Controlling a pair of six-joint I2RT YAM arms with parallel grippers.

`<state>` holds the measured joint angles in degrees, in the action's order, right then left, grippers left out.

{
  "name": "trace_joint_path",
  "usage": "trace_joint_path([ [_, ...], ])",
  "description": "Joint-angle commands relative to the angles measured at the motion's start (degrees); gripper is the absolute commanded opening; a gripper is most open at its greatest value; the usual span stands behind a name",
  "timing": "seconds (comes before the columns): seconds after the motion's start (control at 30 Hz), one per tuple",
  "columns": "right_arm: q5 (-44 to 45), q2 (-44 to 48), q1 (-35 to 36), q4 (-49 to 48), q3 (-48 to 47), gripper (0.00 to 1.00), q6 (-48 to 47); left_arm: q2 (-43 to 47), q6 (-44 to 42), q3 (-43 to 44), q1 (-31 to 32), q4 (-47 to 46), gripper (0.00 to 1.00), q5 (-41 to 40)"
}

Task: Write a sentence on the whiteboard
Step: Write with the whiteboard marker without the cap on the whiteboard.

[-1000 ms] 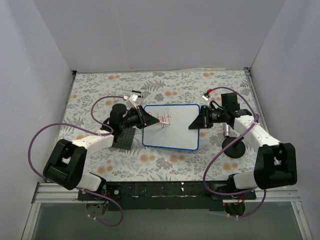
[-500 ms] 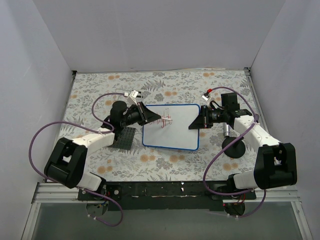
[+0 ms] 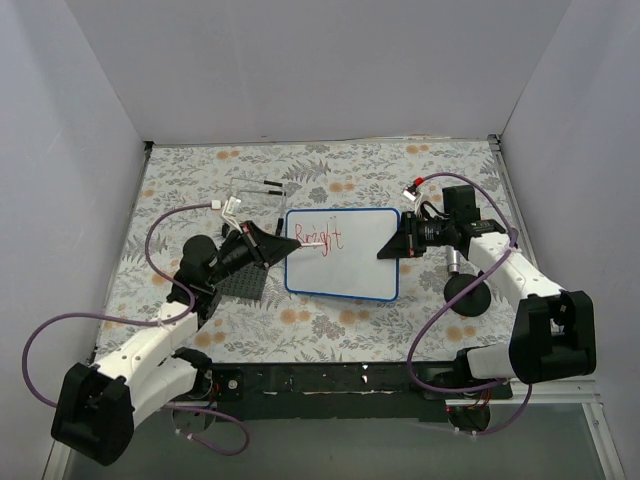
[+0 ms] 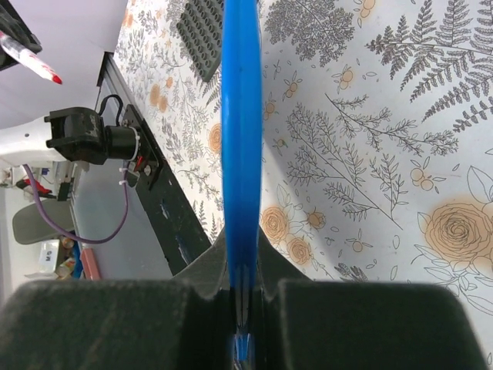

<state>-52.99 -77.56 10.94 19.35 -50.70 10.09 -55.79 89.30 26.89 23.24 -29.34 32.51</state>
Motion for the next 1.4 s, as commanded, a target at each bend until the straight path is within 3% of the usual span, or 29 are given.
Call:
trace_joint_path([
  [0.0,0.6,2.9,0.1,-1.8,0.5,0.01,-3.8,5.7,1.1,-4.6,-0.7,-1.2,0.0,-1.9],
  [0.4,-0.4,5.1,0.2,-3.0,2.1,0.01,-4.4,20.5,4.4,-14.2,-1.2,-2.1,0.0,-6.1],
  [1.37,-2.6,4.8,0.2,-3.4,2.4,0.01,-5.3,17.6,3.5,-14.7,3.6,-5.5,0.0,-8.6],
])
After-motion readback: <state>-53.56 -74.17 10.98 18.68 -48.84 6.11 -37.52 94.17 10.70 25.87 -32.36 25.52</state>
